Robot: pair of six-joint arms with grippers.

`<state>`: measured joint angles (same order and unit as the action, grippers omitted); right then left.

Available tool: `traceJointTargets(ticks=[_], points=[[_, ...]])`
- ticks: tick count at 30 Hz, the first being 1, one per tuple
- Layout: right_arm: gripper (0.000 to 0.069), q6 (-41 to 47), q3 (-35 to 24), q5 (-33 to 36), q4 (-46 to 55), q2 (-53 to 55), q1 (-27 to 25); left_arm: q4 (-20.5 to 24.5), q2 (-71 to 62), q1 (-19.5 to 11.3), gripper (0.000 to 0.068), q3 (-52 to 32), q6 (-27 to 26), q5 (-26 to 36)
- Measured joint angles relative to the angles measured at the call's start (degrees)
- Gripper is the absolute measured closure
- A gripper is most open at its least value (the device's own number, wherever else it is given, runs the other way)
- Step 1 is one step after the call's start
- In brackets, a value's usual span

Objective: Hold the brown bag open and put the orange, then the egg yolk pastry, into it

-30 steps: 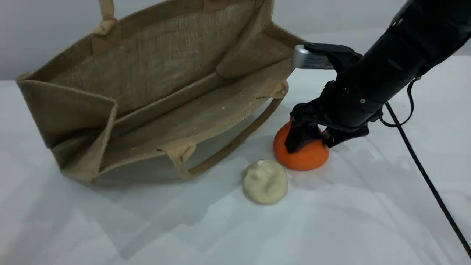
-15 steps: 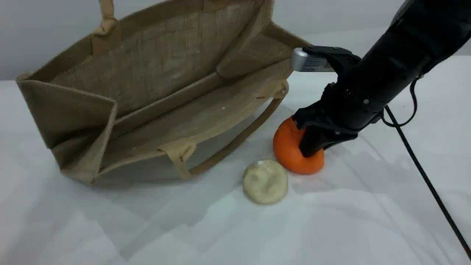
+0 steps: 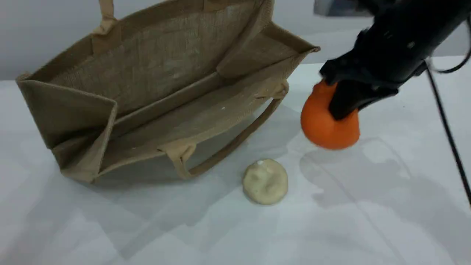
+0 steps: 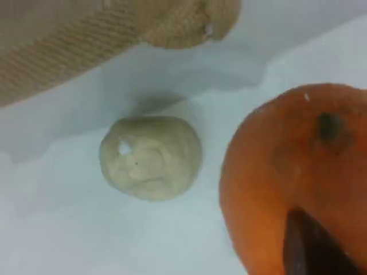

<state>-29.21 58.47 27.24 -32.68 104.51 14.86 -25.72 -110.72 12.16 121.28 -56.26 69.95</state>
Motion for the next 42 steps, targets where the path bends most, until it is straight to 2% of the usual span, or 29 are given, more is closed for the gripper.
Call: traceJointTargets(ticks=[5,9,16,25,32,42], points=[[0.0673,-3.0,-8.0,-4.1,-4.1,-9.6,0.0,0.0,0.0,0.0,0.0596,0.0,-0.1,0.0],[0.0673,-8.0,-12.3,-4.6,-8.6,-16.8,0.1,0.0,0.0,0.0,0.0596,0.0,-0.1,0.0],[0.0673,-21.7,-12.5,-4.3,-21.1,-22.9,2.2,0.0,0.0,0.0,0.0596,0.0,-0.1,0.0],[0.0673,-43.1,-12.3,-11.0,-37.9,-21.5,11.6,0.0,0.0,0.0,0.0596,0.0,-0.1,0.0],[0.0673,-53.5,-8.5,-11.4,-50.3,-15.1,12.2,0.0,0.0,0.0,0.0596,0.0,-0.1,0.1],[0.0668,-55.1,3.7,-4.4,-51.1,-0.4,12.1,0.0,0.0,0.0,0.0596,0.0,-0.1,0.1]])
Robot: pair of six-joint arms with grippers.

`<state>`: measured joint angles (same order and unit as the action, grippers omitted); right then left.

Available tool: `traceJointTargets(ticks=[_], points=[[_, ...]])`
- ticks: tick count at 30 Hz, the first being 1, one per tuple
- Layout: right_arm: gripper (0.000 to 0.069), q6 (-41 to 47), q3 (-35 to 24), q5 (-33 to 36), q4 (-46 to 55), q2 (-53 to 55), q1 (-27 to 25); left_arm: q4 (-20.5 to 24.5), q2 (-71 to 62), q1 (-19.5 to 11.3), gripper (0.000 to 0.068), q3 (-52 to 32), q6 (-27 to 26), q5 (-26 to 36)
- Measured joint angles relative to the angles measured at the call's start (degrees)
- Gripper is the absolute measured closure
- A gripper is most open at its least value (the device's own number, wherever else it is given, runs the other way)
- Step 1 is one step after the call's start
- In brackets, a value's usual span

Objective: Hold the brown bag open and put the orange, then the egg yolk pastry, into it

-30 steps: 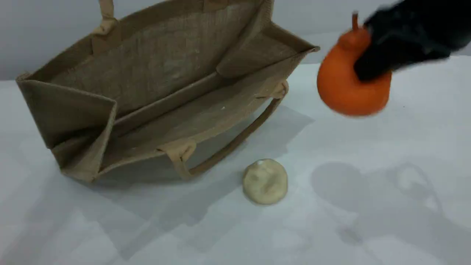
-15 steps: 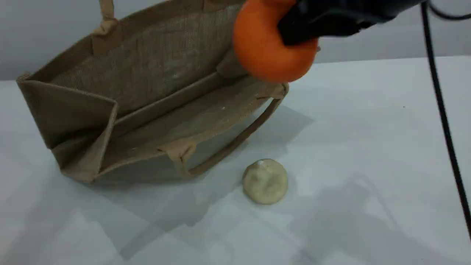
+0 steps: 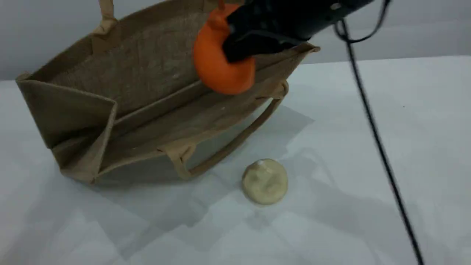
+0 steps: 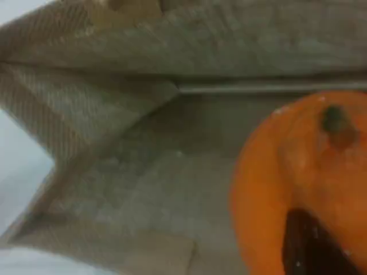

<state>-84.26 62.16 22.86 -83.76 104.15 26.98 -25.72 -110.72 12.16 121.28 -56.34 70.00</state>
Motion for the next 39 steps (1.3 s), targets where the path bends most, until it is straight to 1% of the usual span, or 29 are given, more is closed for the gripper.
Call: traceJointTargets(ticks=[2,6,9,12,16,22,25,27,31,35,39], points=[[0.0664,0.0,2.7,1.2,0.0,3.0,0.0,0.0,0.0,0.0,0.0596,0.0,0.1,0.0],[0.0649,0.1,7.4,1.1,0.0,8.0,0.0,0.0,0.0,0.0,0.0596,0.0,0.1,-0.1],[0.0619,0.2,9.7,0.9,-0.6,10.4,0.0,0.0,0.0,0.0,0.0596,0.0,0.1,-0.1],[0.057,0.2,11.5,0.9,-2.1,12.0,0.0,0.0,0.0,0.0,0.0596,0.0,0.1,-0.1],[0.0464,0.2,13.1,1.0,-2.7,13.2,0.0,0.0,0.0,0.0,0.0596,0.0,0.1,-0.1],[0.0244,1.6,13.1,1.9,-3.3,12.6,0.0,0.0,0.0,0.0,0.0596,0.0,0.1,0.0],[0.0187,1.8,13.1,3.8,-1.5,11.5,-0.1,-0.1,0.0,0.0,0.0596,0.0,0.1,0.0],[0.0175,2.5,13.1,5.6,1.2,10.5,-0.1,-0.1,0.0,0.0,0.0596,0.0,0.1,0.0],[0.0171,7.3,13.1,8.1,7.9,7.4,-0.1,0.0,0.0,0.0,0.0596,0.0,0.1,0.0],[0.017,15.2,13.0,10.2,17.0,3.5,-0.1,0.1,0.0,0.0,0.0596,0.0,0.1,0.0],[0.017,25.5,13.0,13.8,29.0,-0.4,-0.1,0.1,0.0,0.0,0.0596,0.0,0.1,0.0]])
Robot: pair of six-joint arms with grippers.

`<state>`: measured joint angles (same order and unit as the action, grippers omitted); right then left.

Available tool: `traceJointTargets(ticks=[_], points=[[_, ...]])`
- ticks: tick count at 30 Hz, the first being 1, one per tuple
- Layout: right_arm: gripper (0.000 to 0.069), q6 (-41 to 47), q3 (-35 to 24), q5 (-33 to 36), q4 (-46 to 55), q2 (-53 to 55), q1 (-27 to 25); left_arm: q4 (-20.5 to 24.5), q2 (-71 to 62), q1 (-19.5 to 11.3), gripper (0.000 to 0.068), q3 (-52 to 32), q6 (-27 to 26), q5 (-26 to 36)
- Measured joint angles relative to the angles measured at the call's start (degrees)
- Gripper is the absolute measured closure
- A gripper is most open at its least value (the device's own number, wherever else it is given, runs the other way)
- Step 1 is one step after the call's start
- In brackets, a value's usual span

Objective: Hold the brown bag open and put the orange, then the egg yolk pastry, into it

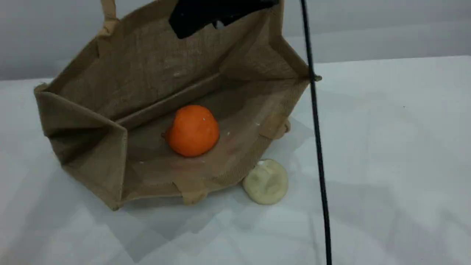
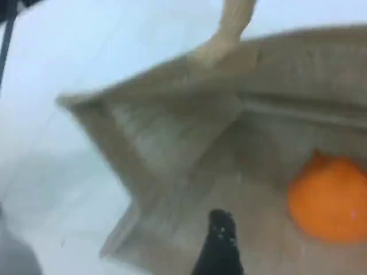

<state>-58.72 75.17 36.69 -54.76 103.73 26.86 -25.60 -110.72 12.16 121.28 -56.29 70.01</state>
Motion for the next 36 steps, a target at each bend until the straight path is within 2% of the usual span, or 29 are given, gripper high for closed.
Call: traceJointTargets(ticks=[8,12,14,21,36], points=[[0.017,23.5,0.0,12.1,25.5,-3.7,0.0,0.0,0.0,0.0,0.0596,0.0,-0.1,-0.1],[0.017,32.4,0.0,17.7,36.1,-3.7,0.0,0.0,0.0,0.0,0.0596,0.0,-0.1,-0.1],[0.017,35.1,0.0,18.2,39.1,-3.7,0.0,0.0,0.0,0.0,0.0596,0.0,-0.1,-0.1],[0.017,37.6,-1.7,12.2,40.5,-2.7,0.0,0.0,0.0,0.0,0.0596,0.0,-0.1,-0.1],[0.017,40.6,-2.4,4.5,36.4,8.5,0.1,0.0,0.0,0.0,0.0596,0.0,0.0,-0.1]])
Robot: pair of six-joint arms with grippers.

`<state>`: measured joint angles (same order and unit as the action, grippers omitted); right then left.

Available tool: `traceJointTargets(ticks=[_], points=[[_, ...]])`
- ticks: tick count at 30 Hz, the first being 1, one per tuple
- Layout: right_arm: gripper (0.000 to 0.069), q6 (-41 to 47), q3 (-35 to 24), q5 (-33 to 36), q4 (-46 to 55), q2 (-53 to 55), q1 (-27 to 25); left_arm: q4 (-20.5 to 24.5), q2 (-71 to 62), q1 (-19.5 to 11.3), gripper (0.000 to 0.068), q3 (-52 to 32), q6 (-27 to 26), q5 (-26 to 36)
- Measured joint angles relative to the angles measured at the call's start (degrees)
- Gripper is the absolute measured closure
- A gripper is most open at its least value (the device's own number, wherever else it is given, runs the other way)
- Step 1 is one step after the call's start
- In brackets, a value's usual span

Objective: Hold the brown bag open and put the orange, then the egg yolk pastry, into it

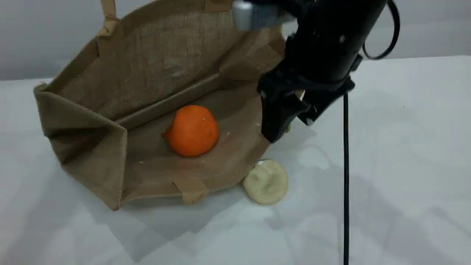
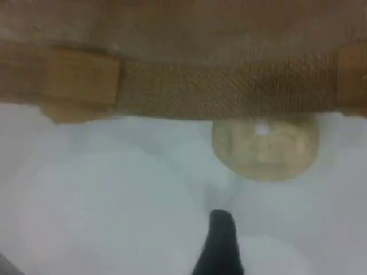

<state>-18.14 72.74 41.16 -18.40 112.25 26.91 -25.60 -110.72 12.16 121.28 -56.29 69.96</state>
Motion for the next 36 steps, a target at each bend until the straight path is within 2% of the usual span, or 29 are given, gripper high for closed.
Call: traceJointTargets(ticks=[19,29,32,36], points=[[0.0176,-1.0,0.1,-7.6,-6.5,8.6,0.1,-0.1,0.0,0.0,0.0596,0.0,0.0,0.0],[0.0192,-3.7,0.2,-12.0,-8.2,11.8,2.7,-0.1,0.0,0.0,0.0596,0.0,0.0,0.0],[0.0223,-3.8,0.2,-12.8,-8.2,11.8,2.8,-0.1,0.0,0.0,0.0596,0.0,0.0,0.0],[0.0322,-3.8,0.2,-12.9,-6.9,11.8,2.8,-0.1,0.0,0.0,0.0596,0.0,0.0,0.0]])
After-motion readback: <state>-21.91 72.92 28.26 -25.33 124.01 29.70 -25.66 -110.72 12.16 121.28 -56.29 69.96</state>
